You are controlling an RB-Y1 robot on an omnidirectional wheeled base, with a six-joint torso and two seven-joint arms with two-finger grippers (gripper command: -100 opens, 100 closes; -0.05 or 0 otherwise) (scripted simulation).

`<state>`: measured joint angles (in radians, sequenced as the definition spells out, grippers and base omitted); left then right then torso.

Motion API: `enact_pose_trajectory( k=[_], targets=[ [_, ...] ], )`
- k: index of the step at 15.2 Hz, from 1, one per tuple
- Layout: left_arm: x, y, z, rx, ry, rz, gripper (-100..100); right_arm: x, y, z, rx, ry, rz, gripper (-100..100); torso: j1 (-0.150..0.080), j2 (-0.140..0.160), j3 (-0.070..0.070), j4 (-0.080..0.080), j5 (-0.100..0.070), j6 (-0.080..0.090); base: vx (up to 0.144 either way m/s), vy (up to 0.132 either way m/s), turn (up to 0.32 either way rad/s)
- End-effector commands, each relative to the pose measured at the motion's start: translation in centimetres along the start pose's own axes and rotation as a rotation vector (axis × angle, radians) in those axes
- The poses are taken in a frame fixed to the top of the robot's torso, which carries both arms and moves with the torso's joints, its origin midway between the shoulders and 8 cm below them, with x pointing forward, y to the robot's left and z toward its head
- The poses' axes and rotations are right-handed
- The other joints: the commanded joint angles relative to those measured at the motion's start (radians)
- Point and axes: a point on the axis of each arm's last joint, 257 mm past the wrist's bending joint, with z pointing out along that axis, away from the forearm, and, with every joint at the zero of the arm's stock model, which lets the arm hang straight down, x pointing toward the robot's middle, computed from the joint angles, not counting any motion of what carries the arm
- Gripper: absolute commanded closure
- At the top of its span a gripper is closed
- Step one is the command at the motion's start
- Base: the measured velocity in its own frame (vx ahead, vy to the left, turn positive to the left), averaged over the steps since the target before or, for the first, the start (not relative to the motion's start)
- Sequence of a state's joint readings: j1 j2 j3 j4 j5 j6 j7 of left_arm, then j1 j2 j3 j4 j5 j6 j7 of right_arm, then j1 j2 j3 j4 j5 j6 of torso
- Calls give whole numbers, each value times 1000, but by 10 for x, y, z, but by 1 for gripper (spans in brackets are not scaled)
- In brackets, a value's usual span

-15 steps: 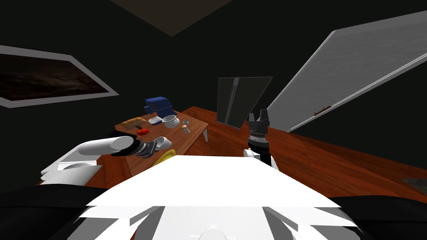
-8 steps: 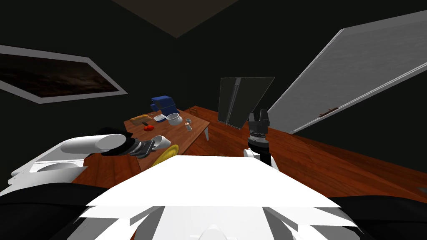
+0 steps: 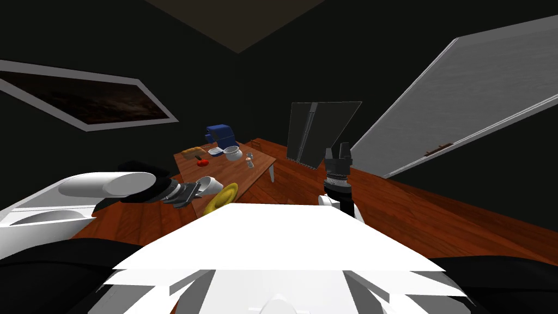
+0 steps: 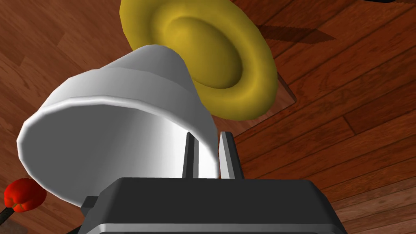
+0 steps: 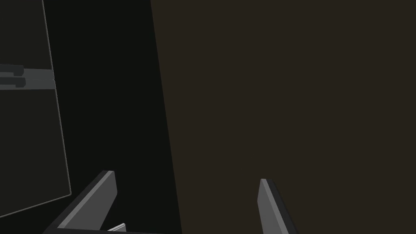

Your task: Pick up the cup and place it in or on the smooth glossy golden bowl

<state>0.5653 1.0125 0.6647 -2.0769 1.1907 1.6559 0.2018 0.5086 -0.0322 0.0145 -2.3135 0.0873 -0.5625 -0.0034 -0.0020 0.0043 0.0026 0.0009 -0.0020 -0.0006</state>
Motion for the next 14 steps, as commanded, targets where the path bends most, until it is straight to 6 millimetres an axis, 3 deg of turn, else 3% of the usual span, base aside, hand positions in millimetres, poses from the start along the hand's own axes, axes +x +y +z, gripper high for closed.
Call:
enact_pose_trajectory(
  k=[1,5,14],
  targets=[
    [0,0,0,0,0,0,-100,0,0,0,0,0,0,0,0,0,0,0,0,0,-18,-4,5],
    [0,0,0,-1,0,-1,-100,0,0,0,0,0,0,0,1,-5,-3,-1,0,0,-4,-1,0],
    [2,-7,-54,1,0,-17,-100,0,0,0,0,0,0,0,2,-5,-3,-1,0,0,-11,10,-26]
  ],
)
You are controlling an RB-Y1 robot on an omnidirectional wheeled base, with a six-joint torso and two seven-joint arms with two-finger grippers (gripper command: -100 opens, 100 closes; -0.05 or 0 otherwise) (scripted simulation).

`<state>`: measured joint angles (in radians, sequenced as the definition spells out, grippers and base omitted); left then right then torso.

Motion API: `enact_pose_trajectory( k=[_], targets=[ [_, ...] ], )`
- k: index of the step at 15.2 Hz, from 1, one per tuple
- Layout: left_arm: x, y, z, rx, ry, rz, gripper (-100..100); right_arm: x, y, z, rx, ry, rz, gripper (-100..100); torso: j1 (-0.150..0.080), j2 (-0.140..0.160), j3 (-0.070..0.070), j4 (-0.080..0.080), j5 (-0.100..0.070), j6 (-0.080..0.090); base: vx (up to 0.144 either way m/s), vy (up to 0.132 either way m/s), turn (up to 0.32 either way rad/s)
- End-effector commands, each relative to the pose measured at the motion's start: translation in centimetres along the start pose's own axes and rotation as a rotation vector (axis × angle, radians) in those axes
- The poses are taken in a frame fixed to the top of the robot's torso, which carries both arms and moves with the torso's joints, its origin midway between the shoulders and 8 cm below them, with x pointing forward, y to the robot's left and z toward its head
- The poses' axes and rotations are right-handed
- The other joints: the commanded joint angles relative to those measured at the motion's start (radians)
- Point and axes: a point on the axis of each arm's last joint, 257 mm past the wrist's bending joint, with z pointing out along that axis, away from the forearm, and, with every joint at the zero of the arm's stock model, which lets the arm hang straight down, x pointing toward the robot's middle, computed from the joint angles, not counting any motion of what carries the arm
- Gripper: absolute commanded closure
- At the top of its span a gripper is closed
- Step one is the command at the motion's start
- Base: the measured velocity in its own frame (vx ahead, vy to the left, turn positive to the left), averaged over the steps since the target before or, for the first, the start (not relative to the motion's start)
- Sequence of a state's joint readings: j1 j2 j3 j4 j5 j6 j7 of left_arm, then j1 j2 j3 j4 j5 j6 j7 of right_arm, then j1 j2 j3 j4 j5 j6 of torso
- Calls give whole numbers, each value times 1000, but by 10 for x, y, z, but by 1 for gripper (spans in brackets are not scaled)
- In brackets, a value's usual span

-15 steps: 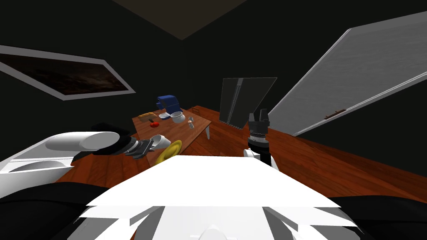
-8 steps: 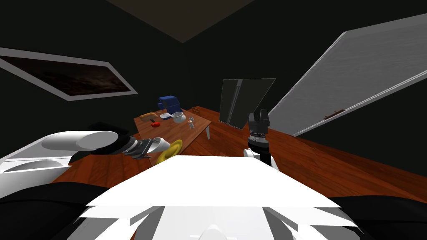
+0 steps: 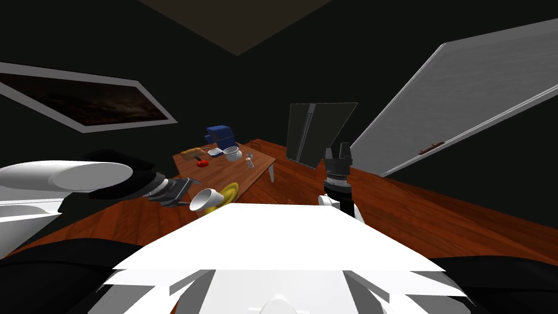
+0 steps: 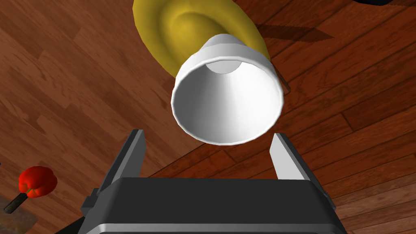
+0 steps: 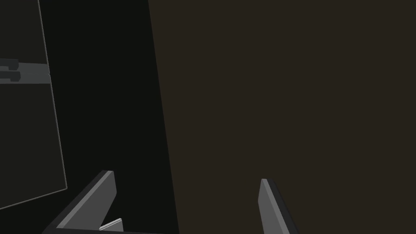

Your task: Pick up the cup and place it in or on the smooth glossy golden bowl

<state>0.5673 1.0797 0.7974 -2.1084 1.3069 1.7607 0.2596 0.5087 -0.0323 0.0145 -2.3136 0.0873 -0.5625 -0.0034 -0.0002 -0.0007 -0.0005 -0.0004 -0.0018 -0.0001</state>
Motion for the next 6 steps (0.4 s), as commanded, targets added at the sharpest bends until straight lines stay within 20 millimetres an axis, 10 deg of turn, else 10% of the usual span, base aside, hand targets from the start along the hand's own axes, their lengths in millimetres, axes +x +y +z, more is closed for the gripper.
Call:
enact_pose_trajectory(
  k=[1,6],
  targets=[
    [0,0,0,0,0,0,-100,0,0,0,0,0,0,0,0,0,0,0,0,0,-7,8,-13],
    [0,0,-1,-2,-1,-2,-100,0,0,0,0,0,0,0,0,-1,0,0,0,0,0,0,0]
  ],
)
